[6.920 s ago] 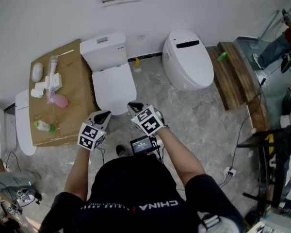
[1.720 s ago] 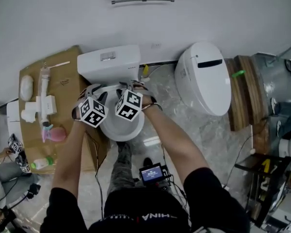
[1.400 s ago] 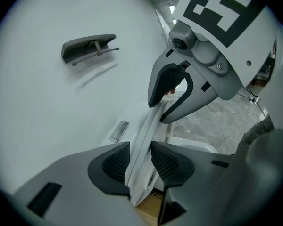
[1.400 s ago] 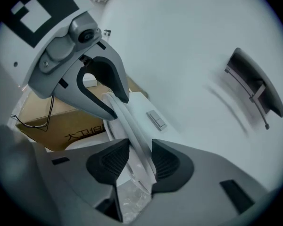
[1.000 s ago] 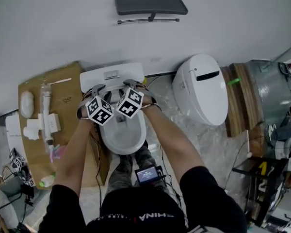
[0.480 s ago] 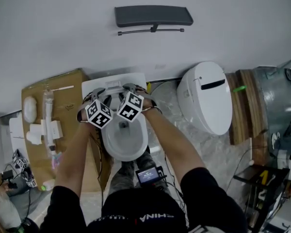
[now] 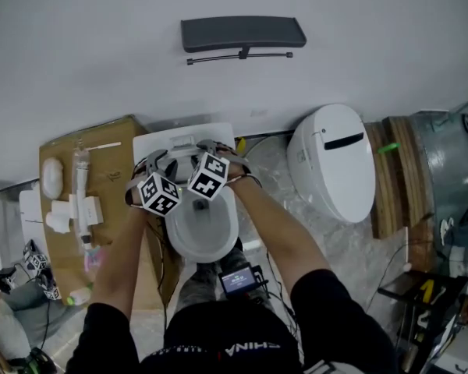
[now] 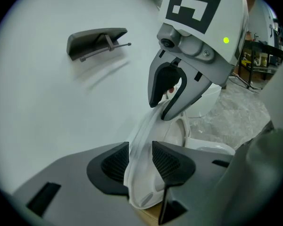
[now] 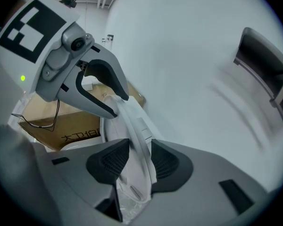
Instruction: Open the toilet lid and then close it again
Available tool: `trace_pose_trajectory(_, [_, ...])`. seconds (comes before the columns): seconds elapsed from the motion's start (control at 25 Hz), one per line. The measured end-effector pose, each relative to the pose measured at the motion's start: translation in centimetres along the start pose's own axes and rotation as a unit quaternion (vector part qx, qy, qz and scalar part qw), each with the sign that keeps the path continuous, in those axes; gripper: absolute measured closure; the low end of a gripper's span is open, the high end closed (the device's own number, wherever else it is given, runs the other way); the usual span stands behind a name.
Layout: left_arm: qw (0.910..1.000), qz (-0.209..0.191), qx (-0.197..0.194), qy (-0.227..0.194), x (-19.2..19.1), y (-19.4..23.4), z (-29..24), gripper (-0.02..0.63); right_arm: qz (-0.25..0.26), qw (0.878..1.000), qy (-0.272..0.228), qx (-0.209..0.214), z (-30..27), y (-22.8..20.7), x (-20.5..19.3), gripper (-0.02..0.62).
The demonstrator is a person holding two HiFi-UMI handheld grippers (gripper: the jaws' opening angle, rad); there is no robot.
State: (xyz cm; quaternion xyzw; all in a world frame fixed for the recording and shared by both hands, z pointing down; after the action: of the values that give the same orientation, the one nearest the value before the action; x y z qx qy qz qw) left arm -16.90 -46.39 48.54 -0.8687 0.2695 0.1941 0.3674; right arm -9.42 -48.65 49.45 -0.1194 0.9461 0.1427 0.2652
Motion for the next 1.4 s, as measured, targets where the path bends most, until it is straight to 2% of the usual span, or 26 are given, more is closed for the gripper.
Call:
trace_pose_trajectory(0.24, [0.9999, 0.001, 0.011, -0.002, 0.4, 0.3, 1.7, 0.449, -0.011, 1.000, -0.005, 0.014, 1.4, -0.4, -0.1, 0.445])
trace_pose_trajectory(0.44, [0.9993, 0.023, 0.027, -0.011, 1.1, 1.4, 3.9, 0.449, -0.032, 0.999, -0.025, 0.020, 4.5, -0.6, 0.2, 0.445])
trace_pose_trajectory(0.52, [0.9982, 0.047, 0.033, -0.020, 1.4, 1.9, 5.2, 0.449, -0.055, 0.997, -0.043, 0.012, 6.2, -0.6, 0.2, 0.445])
trace_pose_trajectory(0.6, [0.9946, 0.089, 0.038, -0.036, 1.9, 2.5, 6.6, 0.451, -0.072, 0.995, -0.062, 0.007, 8.0, -0.3, 0.3, 0.446])
trace_pose_trajectory(0.72, [0.9850, 0.150, 0.052, -0.068, 2.8, 3.1, 8.8, 0.451, -0.078, 0.993, -0.089, -0.005, 10.6, 0.6, 0.6, 0.450])
trace_pose_trajectory(0.92, [0.9698, 0.211, 0.066, -0.103, 4.0, 2.6, 12.3, 0.463, -0.098, 0.984, -0.139, -0.047, 14.5, 0.7, 1.4, 0.505])
trace_pose_trajectory(1.04, [0.9663, 0.223, 0.060, -0.113, 3.9, 1.2, 13.6, 0.491, -0.122, 0.978, -0.160, -0.060, 15.6, 1.3, 1.1, 0.534])
trace_pose_trajectory(1.12, [0.9652, 0.227, 0.050, -0.119, 3.7, 0.0, 14.3, 0.562, -0.141, 0.974, -0.167, -0.057, 15.8, 2.0, 0.5, 0.548])
trace_pose_trajectory(1.2, [0.9636, 0.235, 0.038, -0.123, 3.5, -1.1, 14.7, 0.589, -0.158, 0.971, -0.173, -0.050, 16.0, 2.6, -0.1, 0.560])
trace_pose_trajectory(1.4, [0.9570, 0.258, 0.004, -0.133, 3.7, -2.7, 15.7, 0.595, -0.171, 0.969, -0.176, -0.031, 16.3, 3.5, -1.5, 0.574])
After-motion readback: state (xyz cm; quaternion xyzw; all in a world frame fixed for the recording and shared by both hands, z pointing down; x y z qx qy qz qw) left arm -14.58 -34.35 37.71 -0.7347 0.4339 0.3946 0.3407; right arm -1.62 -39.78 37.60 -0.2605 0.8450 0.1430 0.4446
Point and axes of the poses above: the fingertips, and each gripper's own axes: z backward along the fingers, y to its left, x out of its top, the point moved 3 cm from there along z, backward along the fingers, and after that the axes turned 7 degrees about x, right-handed, at the moved point
